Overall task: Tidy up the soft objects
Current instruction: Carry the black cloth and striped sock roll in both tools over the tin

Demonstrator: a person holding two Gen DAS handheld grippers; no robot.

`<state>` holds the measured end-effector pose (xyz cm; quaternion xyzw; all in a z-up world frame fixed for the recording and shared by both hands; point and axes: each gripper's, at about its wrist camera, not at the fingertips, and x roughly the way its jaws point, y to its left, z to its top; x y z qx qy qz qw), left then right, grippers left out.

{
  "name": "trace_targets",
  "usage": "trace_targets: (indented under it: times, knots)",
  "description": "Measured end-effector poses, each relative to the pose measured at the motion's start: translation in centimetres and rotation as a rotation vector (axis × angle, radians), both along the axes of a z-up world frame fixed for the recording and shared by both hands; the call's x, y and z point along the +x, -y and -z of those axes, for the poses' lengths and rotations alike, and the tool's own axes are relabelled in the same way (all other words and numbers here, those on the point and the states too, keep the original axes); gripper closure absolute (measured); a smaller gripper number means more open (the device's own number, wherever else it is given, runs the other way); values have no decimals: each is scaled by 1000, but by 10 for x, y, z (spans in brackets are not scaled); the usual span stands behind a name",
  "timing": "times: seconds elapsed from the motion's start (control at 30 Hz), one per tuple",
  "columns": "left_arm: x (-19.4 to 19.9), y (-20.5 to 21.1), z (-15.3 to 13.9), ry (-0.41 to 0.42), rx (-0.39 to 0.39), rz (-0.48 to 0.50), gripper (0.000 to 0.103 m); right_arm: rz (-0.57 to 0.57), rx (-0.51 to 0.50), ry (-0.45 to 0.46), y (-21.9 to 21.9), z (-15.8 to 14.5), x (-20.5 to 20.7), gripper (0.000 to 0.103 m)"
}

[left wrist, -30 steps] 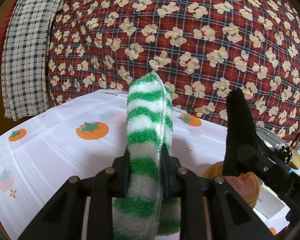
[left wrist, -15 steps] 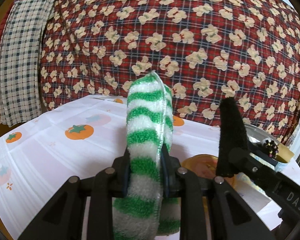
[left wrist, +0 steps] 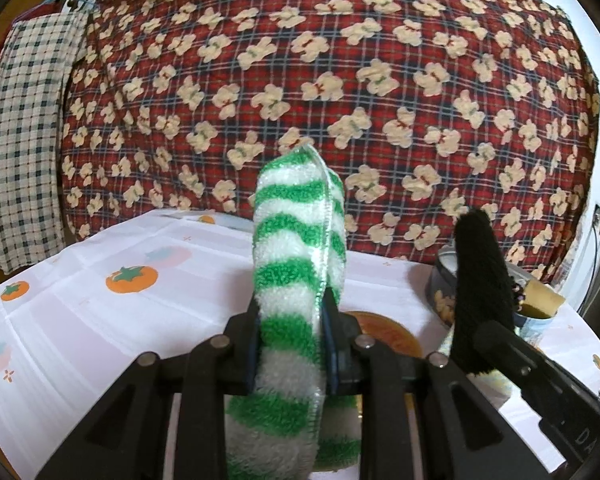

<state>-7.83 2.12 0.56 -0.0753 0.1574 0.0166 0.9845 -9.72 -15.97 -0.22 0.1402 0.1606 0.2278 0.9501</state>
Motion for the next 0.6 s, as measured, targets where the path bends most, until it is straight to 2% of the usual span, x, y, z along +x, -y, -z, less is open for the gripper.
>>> trace_targets:
  times: [0.6]
  knots:
    - [-2,83,-18,48,45,172,80,186,-10,48,91,-15,-22,89]
